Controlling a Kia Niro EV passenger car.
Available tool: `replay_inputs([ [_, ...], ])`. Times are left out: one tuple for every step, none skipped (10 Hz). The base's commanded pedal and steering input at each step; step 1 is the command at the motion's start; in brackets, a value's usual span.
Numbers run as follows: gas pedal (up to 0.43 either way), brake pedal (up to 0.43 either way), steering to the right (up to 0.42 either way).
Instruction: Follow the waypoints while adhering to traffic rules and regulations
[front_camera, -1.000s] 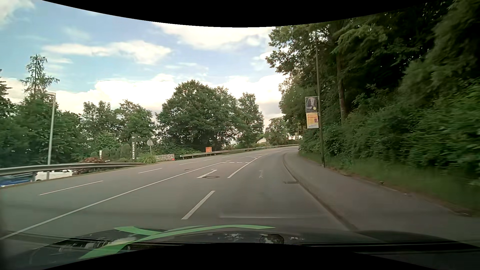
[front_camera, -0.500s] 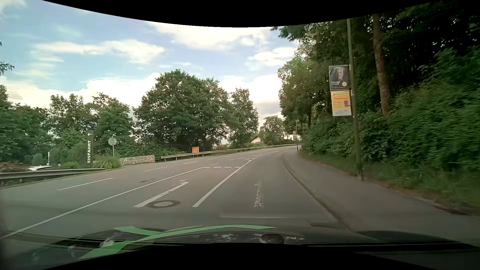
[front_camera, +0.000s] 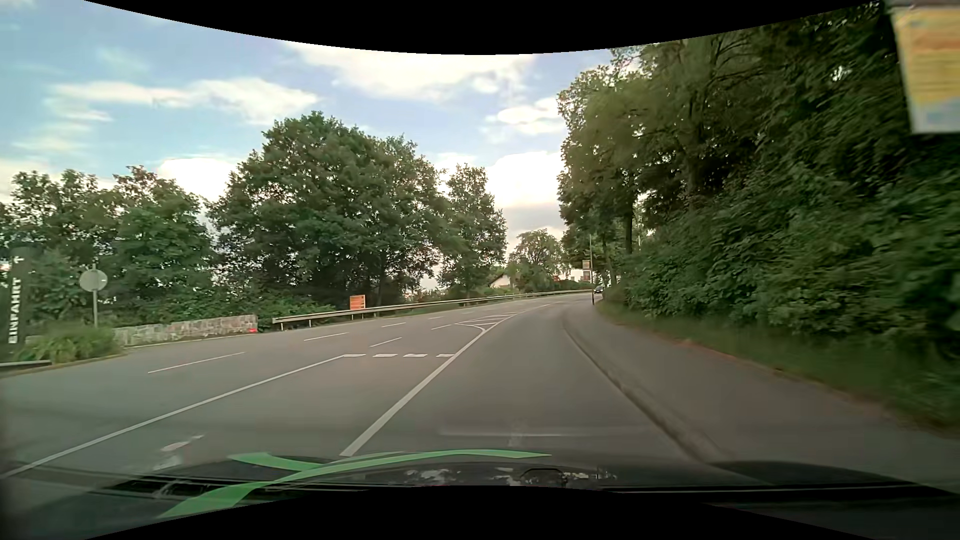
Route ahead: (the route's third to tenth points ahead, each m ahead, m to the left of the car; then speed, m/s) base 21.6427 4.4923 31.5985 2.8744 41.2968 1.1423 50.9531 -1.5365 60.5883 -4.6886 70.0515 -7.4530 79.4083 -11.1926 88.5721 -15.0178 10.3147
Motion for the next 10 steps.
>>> replay_inputs([
  [0.169, 0.000, 0.018],
  [0.169, 0.000, 0.018],
  [0.169, 0.000, 0.018],
  [0.169, 0.000, 0.018],
  [0.169, 0.000, 0.018],
  [0.169, 0.000, 0.018],
  [0.169, 0.000, 0.018],
  [0.169, 0.000, 0.018],
  [0.169, 0.000, 0.018],
  [0.169, 0.000, 0.018],
])
